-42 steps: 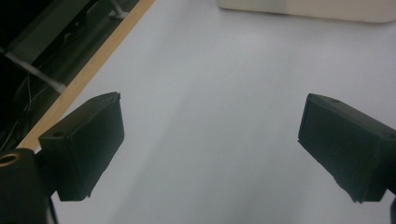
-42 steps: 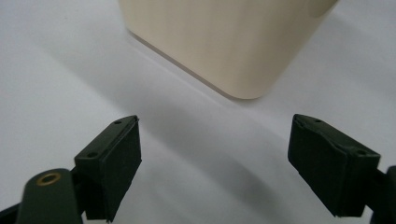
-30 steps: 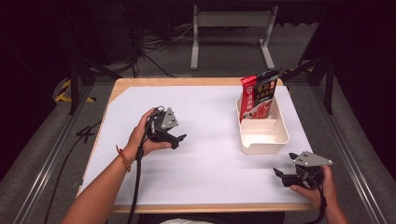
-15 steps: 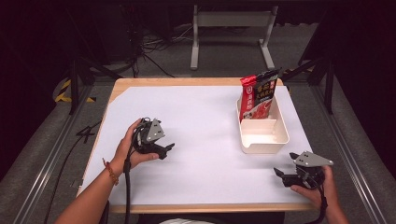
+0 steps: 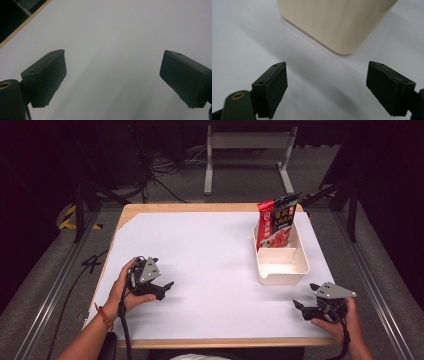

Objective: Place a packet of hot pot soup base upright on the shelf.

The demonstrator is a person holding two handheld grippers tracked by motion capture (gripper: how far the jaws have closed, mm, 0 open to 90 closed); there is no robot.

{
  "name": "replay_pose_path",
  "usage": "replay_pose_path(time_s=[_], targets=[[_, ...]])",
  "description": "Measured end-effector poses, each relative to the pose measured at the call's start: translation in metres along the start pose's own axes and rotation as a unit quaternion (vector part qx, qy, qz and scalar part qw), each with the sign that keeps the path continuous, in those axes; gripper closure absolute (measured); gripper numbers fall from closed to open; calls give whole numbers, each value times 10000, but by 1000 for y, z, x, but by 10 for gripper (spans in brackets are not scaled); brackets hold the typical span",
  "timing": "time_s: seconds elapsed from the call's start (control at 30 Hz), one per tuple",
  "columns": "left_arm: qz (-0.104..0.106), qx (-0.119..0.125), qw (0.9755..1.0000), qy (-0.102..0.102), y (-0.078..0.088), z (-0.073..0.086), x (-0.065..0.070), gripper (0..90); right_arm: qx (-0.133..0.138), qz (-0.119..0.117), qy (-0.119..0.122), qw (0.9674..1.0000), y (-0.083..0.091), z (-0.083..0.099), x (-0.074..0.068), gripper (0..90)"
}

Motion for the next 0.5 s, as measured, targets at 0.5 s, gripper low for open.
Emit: replay_pose_path(time_s=[0.5], targets=[[-280, -102, 9978, 598, 40, 42, -5, 77, -6, -20, 8, 10000, 0, 0, 0, 167]])
Point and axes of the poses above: each handheld gripper's, and its own axes: y roughly backward along the jaws, z roughly out of its underside, x roughly to its right, the point moved 1 cm from there along -y, roughly forward along the jaws, and after that the axes turned 14 degrees about x, right-handed, at the moved point
